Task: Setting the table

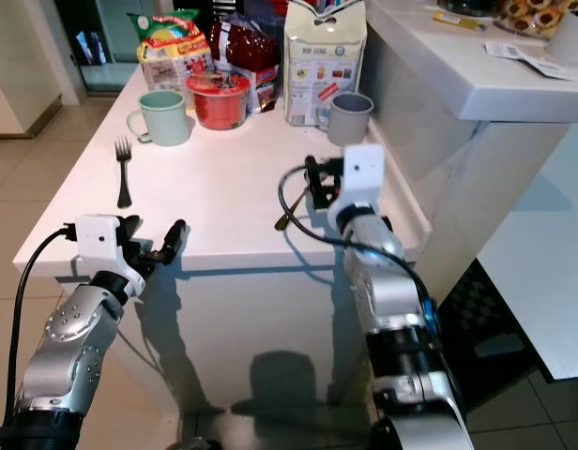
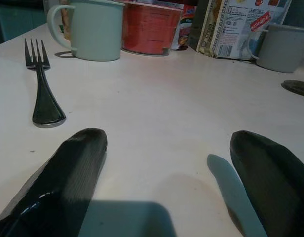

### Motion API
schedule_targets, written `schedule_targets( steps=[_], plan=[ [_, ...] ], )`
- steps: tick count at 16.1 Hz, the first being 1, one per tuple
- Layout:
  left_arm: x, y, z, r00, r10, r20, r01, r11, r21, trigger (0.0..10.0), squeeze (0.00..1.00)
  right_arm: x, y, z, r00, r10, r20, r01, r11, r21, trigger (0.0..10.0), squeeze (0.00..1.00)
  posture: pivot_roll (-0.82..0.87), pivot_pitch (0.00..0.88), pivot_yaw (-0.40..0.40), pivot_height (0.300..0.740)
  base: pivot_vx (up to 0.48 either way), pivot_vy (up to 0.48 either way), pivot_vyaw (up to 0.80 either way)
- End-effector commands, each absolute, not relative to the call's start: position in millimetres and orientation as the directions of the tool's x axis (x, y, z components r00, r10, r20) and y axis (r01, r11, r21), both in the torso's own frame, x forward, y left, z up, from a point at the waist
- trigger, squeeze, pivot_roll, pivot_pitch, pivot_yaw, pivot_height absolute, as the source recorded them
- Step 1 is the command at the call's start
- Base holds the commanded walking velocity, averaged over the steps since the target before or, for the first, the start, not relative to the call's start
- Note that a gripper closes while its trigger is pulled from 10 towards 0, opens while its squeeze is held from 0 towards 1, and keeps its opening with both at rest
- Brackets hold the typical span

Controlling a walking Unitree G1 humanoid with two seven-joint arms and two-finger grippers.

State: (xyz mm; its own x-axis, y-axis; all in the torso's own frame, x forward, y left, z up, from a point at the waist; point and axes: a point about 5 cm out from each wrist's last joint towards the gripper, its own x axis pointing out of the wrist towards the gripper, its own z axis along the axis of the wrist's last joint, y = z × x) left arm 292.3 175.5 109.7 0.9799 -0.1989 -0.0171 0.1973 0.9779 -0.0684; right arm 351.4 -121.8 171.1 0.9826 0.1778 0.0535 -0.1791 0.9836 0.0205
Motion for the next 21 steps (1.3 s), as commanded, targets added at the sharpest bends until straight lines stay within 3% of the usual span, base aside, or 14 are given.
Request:
schedule_targets(
  steps=[1,9,21],
  plan=[
    [295,170,108,0.973,-0.226,-0.038,0.224,0.973,-0.062,10.0,0.00,354,-121,167,0.986,0.167,0.013,-0.167,0.986,0.007,10.0,0.00,0.08,0.000,0.013,0.740,0.000,0.000,0.00],
    [295,176,113,0.977,-0.213,-0.027,0.212,0.977,-0.037,10.0,0.00,352,-78,139,0.939,0.246,-0.239,-0.255,0.967,-0.006,10.0,0.00,0.13,0.000,0.007,0.740,0.000,0.000,0.00],
    [292,186,121,0.976,-0.213,-0.034,0.213,0.977,0.005,10.0,0.00,360,-54,155,0.915,0.243,-0.320,-0.185,0.962,0.203,10.0,0.00,0.16,0.000,0.023,0.740,0.000,0.000,0.00]
  ],
)
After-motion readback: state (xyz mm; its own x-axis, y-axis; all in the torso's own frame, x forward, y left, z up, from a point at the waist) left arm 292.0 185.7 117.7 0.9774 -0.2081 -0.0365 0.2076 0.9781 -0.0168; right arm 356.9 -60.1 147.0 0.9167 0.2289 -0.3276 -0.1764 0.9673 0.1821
